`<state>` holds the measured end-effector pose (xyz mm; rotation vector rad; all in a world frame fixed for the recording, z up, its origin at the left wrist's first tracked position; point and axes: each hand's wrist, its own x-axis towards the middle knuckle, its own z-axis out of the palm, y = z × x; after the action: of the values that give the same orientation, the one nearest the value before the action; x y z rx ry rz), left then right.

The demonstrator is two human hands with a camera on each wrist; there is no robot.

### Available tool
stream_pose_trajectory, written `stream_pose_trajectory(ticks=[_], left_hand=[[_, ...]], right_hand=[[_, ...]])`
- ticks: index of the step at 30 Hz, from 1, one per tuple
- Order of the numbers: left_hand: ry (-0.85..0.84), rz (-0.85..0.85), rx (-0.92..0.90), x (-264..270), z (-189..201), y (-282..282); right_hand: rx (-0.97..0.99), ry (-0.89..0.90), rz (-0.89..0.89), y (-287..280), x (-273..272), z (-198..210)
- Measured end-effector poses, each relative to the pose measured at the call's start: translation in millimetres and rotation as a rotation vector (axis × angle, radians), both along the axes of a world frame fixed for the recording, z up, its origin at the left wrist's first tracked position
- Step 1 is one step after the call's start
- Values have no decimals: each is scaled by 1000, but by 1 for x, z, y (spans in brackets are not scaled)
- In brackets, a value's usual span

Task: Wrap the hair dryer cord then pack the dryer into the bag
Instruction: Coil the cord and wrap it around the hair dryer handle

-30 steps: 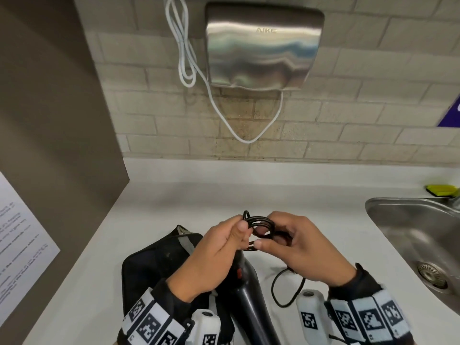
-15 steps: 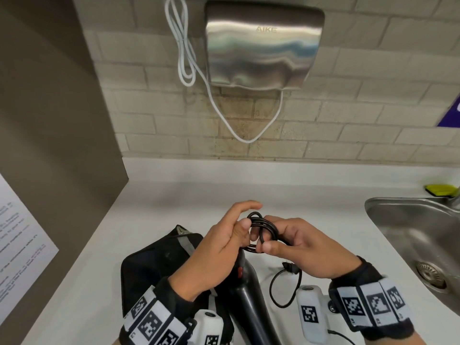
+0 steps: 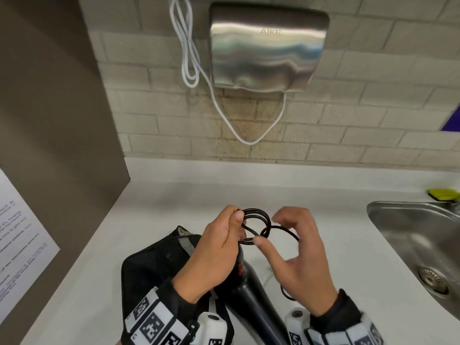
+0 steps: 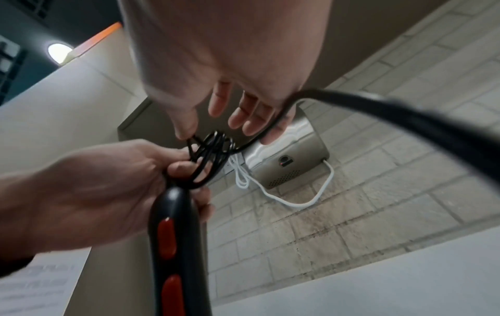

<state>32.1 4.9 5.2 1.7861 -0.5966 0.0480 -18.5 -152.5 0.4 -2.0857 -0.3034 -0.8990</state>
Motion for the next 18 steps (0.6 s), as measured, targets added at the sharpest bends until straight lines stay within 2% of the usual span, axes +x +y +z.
stream_pose_trajectory(ticks=[3,5,7,9,12,18], left_hand=[[-4,2,14,-3,-1,-2],[-14,19,28,-4,0,-4],[-36,49,31,-4,0,-5],[-59,74,28,-5,1,-7],[-80,103,18,-4,1,-8],[-86,150,29,5,-1,-4]], right_hand=[[-191,-32,-97,6,-2,-9],[-241,-36,-177,9,-5,-10],[-254,-21,-181,16,-10,-6],[-180,52,-90,23,-18,1],[78,240,106,27,-29,4],[361,482,236,22,-58,1]])
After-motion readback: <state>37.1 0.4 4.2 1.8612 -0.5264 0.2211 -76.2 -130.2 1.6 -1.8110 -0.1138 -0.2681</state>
